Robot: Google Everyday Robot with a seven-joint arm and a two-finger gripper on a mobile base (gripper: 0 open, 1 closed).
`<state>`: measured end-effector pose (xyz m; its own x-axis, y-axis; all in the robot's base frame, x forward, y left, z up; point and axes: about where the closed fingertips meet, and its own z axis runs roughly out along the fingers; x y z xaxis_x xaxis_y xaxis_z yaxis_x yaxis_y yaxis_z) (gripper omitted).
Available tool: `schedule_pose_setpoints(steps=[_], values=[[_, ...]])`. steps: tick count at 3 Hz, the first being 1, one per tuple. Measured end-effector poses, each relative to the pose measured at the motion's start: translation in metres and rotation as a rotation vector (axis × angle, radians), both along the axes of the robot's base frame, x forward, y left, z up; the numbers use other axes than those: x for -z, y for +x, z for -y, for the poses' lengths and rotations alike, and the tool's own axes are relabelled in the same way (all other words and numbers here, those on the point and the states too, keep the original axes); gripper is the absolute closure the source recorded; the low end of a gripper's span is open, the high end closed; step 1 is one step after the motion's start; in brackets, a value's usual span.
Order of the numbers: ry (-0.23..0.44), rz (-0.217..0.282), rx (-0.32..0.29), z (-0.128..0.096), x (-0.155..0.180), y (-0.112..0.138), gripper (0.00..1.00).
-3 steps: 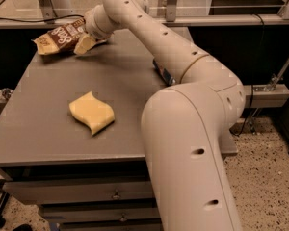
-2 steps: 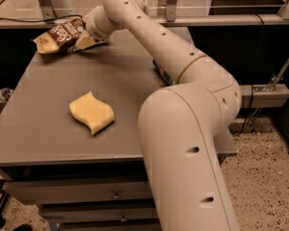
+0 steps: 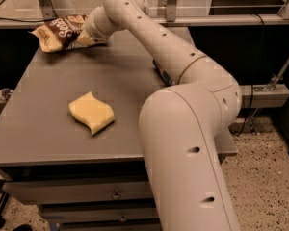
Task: Move brown chip bag near sponge
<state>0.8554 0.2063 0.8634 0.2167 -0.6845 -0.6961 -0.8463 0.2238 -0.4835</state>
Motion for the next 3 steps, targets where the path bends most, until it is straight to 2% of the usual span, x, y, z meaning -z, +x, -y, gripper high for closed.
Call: schedule_pose_setpoints(steps=[1, 3], values=[[0.015, 0.0, -0.015, -0.001, -0.007, -0.008, 1.0], [0.046, 0.012, -0.087, 0.001, -0.044, -0.052, 1.0]])
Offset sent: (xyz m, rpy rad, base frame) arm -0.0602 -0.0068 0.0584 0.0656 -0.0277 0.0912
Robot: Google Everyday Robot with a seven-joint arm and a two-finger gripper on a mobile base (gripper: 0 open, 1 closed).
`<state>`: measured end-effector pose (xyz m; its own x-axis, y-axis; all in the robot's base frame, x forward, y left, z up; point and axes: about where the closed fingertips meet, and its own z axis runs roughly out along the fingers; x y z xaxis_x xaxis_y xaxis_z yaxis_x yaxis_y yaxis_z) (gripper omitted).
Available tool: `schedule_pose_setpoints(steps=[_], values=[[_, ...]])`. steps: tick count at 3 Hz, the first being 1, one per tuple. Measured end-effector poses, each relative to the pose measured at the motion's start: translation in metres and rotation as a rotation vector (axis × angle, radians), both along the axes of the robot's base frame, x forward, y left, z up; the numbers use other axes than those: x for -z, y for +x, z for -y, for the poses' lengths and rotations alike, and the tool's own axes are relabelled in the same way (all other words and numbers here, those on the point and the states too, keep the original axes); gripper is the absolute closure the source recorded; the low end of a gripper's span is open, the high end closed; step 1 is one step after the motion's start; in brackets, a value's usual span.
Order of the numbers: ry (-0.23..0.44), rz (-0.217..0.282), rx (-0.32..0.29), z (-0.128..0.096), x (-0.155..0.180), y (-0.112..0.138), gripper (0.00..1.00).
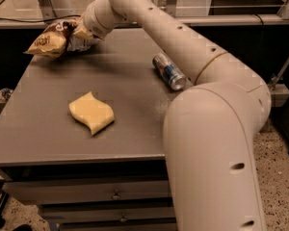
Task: Move brown chip bag near sponge
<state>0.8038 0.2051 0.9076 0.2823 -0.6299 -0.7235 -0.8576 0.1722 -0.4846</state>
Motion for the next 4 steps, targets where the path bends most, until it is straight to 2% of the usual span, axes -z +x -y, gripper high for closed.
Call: schedule_pose_setpoints(steps=[1, 2, 4], values=[[-0.011, -0.003, -0.024, 0.007, -0.012, -0.028, 1.0], [-0.006, -0.019, -0.01, 0.015, -0.022, -0.066, 1.0], [-0.014, -0.076, 0.034, -0.003, -0.01, -0.148, 1.0]])
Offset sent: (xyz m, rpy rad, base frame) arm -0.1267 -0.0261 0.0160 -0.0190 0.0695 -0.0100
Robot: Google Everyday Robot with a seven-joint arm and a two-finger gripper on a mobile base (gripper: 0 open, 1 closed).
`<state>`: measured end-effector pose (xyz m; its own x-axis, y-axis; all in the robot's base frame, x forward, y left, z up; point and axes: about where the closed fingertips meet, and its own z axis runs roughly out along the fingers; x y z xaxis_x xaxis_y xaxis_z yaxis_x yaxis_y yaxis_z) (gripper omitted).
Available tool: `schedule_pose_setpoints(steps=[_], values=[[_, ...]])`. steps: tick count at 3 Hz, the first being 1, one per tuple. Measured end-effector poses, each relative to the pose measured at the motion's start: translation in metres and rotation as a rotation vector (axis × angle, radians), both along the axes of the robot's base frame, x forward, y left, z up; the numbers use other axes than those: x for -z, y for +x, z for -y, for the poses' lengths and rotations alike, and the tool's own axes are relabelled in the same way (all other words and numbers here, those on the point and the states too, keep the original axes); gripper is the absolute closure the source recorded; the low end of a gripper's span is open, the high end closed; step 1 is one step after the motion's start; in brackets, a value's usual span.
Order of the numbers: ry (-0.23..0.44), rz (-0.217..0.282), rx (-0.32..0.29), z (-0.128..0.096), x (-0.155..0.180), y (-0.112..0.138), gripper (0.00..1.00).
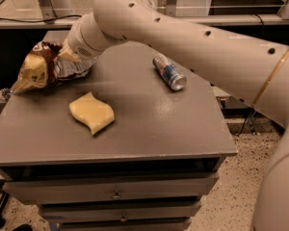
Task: Move brown chip bag near sponge
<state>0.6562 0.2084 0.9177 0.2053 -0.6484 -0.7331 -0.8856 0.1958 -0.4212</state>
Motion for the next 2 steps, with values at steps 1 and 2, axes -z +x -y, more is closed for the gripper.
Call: schedule_pose_setpoints(steps=[1, 2], values=[[0.004, -0.026, 0.021, -0.008, 0.004, -0.028, 1.0], [-0.004, -0.052, 0.037, 0.0, 0.009, -0.05, 1.0]])
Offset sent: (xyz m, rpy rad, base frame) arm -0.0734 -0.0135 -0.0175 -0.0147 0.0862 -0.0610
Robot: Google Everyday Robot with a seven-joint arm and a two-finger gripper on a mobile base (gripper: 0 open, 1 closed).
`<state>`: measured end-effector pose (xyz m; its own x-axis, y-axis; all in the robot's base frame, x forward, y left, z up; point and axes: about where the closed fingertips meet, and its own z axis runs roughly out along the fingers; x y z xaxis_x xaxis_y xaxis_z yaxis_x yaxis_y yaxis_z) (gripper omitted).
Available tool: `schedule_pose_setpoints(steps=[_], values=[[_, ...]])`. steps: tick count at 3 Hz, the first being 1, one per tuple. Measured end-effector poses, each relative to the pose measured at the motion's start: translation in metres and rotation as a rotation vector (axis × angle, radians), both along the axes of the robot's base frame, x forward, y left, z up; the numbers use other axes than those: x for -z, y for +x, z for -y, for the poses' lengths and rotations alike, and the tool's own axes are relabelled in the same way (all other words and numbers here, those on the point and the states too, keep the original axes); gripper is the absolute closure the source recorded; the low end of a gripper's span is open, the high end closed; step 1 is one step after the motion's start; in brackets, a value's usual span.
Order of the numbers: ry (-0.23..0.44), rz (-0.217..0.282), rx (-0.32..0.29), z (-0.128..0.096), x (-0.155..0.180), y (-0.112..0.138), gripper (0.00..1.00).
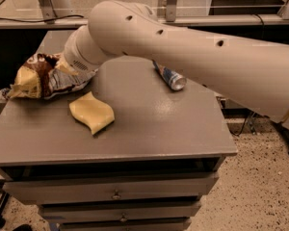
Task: Move brown chip bag near sponge
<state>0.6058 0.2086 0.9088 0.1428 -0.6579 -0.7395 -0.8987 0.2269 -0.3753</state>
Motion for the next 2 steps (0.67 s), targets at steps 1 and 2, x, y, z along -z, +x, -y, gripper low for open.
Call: schedule_pose_setpoints(steps=[1, 2], values=[[-0.005, -0.009, 0.025, 0.03, 0.009, -0.005, 1.0], [-0.009, -0.002, 0.035, 0.049, 0.015, 0.0, 1.0]])
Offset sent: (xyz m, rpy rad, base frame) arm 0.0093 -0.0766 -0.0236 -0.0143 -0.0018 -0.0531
